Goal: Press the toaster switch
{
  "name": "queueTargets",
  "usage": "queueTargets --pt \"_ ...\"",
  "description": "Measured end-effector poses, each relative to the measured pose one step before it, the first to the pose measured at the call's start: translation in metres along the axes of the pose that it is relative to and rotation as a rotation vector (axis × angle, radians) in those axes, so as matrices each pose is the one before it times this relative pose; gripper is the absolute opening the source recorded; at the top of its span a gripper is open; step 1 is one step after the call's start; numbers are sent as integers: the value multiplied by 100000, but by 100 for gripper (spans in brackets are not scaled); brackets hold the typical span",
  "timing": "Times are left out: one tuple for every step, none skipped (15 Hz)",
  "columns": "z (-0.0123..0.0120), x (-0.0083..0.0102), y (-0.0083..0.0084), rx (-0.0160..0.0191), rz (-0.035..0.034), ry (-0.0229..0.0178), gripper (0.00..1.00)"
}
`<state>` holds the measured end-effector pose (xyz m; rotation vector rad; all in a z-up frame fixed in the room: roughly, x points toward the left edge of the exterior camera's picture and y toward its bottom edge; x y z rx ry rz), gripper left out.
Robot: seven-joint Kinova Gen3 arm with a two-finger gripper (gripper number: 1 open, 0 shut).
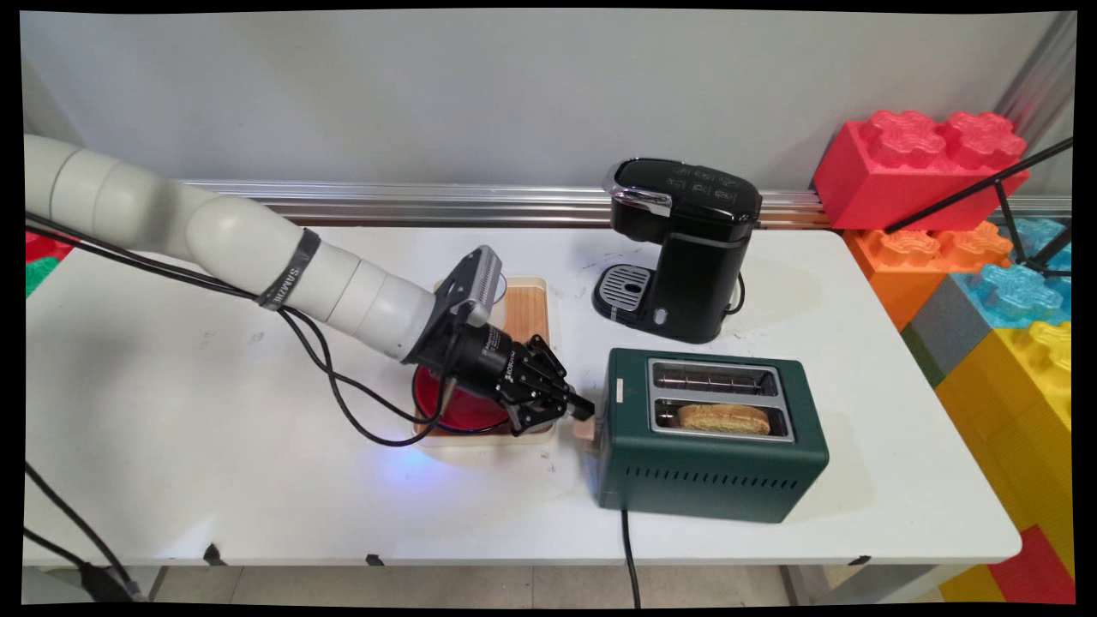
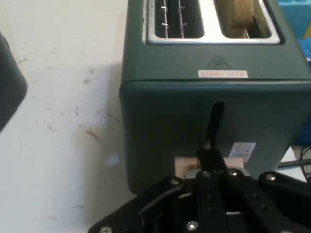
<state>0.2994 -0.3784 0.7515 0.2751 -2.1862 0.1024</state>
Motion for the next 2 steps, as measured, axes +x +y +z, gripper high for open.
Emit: queueTargets --pt "14 -51 -20 52 -16 -128 0" --pt "14 -22 -28 22 24 -78 0"
